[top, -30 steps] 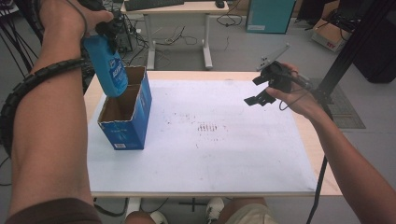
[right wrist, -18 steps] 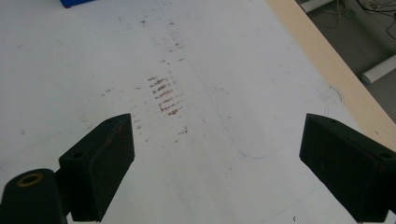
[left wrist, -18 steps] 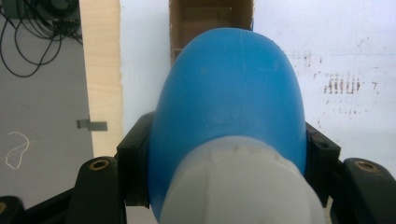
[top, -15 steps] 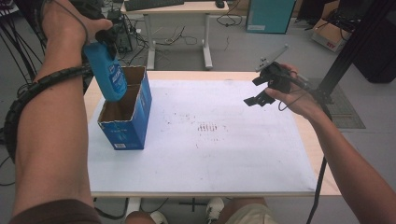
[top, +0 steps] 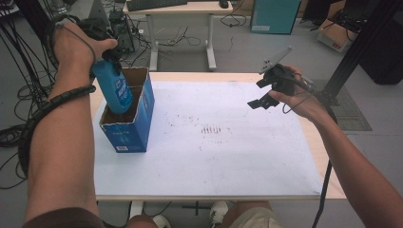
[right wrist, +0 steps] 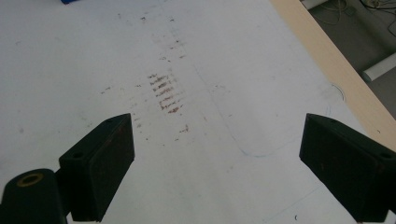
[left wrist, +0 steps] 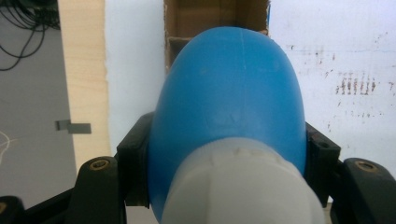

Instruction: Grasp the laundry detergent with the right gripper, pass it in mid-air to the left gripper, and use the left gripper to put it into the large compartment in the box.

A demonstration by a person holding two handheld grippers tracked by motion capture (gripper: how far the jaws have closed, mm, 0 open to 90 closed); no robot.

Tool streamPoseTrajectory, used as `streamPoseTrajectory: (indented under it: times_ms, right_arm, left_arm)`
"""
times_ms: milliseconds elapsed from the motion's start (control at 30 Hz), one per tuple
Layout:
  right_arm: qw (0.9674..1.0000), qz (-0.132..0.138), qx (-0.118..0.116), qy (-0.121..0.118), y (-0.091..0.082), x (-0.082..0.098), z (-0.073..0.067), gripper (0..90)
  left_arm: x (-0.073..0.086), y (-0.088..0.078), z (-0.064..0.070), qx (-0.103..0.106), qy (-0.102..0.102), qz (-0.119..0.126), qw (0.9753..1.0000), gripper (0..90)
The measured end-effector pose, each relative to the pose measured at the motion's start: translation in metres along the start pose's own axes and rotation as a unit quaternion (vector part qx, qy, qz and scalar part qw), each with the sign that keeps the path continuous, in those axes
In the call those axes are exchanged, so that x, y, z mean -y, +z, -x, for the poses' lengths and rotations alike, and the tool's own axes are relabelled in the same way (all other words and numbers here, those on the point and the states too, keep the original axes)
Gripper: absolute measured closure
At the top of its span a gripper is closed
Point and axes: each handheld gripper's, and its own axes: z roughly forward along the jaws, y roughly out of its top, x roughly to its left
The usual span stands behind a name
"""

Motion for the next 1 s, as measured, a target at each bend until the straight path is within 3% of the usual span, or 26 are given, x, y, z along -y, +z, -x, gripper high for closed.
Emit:
streamPoseTrajectory:
  times_ms: [367, 1000]
  right_arm:
    - [1.0000, -0.001, -0.002, 0.003, 0.006, 0.002, 0.001, 10.5]
    - [0.9999, 0.000, -0.003, 0.012, 0.012, 0.011, 0.001, 10.4]
  left_arm:
    - [0.002, 0.037, 0.000, 0.003, 0.000, 0.000, 1.0000, 36.7]
    - [0.006, 0.080, 0.010, -0.003, 0.011, 0.010, 0.9999, 36.7]
